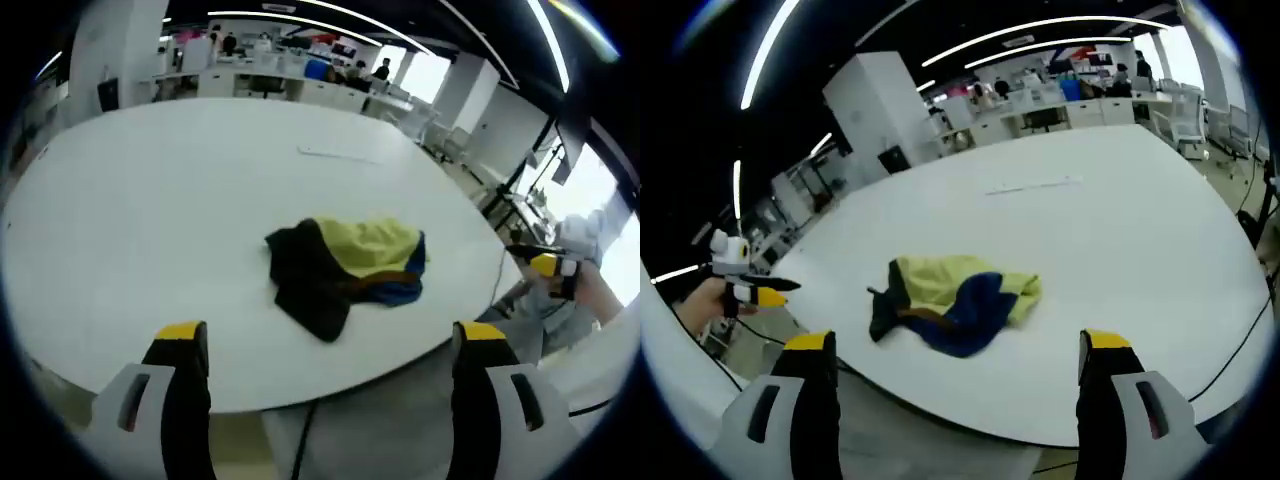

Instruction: Fold the garment on the visible template until the final outline fits inside the template.

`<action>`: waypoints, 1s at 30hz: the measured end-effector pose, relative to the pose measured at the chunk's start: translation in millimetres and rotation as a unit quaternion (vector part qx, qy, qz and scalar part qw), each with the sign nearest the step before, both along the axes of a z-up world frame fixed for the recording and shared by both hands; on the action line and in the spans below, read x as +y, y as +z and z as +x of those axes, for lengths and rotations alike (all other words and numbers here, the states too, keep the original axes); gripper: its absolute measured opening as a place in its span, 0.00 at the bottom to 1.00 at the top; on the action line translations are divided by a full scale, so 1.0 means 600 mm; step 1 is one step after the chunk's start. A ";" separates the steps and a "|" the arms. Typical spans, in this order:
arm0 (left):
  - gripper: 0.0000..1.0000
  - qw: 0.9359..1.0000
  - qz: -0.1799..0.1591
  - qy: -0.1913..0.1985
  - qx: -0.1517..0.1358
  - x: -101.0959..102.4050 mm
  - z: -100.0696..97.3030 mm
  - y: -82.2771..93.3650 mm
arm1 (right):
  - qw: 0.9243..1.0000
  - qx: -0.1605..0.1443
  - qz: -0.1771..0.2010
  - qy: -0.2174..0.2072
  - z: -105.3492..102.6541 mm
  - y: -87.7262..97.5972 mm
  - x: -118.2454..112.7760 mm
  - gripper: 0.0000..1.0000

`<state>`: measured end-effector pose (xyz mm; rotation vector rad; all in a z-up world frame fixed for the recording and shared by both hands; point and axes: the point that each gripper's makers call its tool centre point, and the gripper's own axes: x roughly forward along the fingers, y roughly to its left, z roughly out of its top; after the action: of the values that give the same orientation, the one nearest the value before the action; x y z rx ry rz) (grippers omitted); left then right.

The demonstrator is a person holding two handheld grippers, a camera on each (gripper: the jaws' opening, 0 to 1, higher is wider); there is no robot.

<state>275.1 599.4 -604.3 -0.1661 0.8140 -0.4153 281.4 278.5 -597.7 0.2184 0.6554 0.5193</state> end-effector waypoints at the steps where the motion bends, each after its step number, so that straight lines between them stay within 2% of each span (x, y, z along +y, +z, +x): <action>1: 0.98 1.000 0.002 -0.002 0.001 -0.001 0.000 -0.001 | 1.000 0.002 -0.001 0.001 -0.001 -0.002 0.001 1.00; 15: 0.98 1.000 0.004 -0.005 0.006 0.001 -0.002 -0.006 | 1.000 0.006 -0.002 0.005 0.002 -0.008 0.008 1.00; 20: 0.98 1.000 0.006 -0.006 0.009 0.002 -0.004 -0.009 | 0.999 0.005 -0.030 0.018 -0.001 -0.018 0.008 1.00; 24: 0.98 1.000 0.007 -0.007 0.010 0.002 -0.003 -0.010 | 0.999 0.010 -0.027 0.016 0.000 -0.021 0.010 0.98; 30: 0.98 1.000 0.001 -0.008 0.004 -0.002 0.004 -0.007 | 0.999 0.011 -0.040 0.024 0.001 -0.028 0.009 0.98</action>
<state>277.3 598.4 -608.7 -0.1596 0.8236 -0.4289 282.0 283.7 -614.5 0.1326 0.7023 0.5361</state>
